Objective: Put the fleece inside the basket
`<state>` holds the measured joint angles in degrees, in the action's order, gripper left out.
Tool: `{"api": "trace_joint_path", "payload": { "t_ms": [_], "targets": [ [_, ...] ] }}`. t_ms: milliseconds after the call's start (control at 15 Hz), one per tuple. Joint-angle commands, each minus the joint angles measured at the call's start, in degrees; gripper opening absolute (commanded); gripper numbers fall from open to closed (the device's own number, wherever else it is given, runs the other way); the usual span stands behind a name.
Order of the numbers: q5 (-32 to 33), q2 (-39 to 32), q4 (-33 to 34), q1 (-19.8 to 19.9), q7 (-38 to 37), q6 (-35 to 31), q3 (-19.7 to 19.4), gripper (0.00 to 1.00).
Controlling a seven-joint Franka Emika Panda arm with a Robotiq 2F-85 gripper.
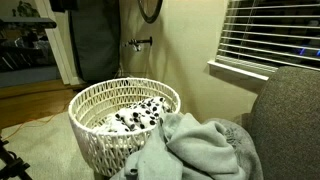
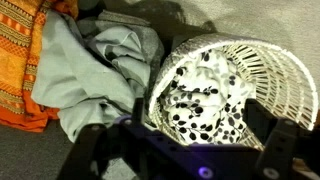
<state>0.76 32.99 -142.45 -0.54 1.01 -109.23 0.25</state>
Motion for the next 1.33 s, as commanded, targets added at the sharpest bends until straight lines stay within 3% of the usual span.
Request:
{"api": "trace_joint_path", "payload": {
  "t_ms": [0, 1267],
  "targets": [
    [0.01, -0.02, 0.11, -0.02, -0.02, 0.14, 0.00, 1.00],
    [0.85, -3.61, 1.59, 0.50, 0.88, -0.77, -0.58, 1.00]
  ]
}}
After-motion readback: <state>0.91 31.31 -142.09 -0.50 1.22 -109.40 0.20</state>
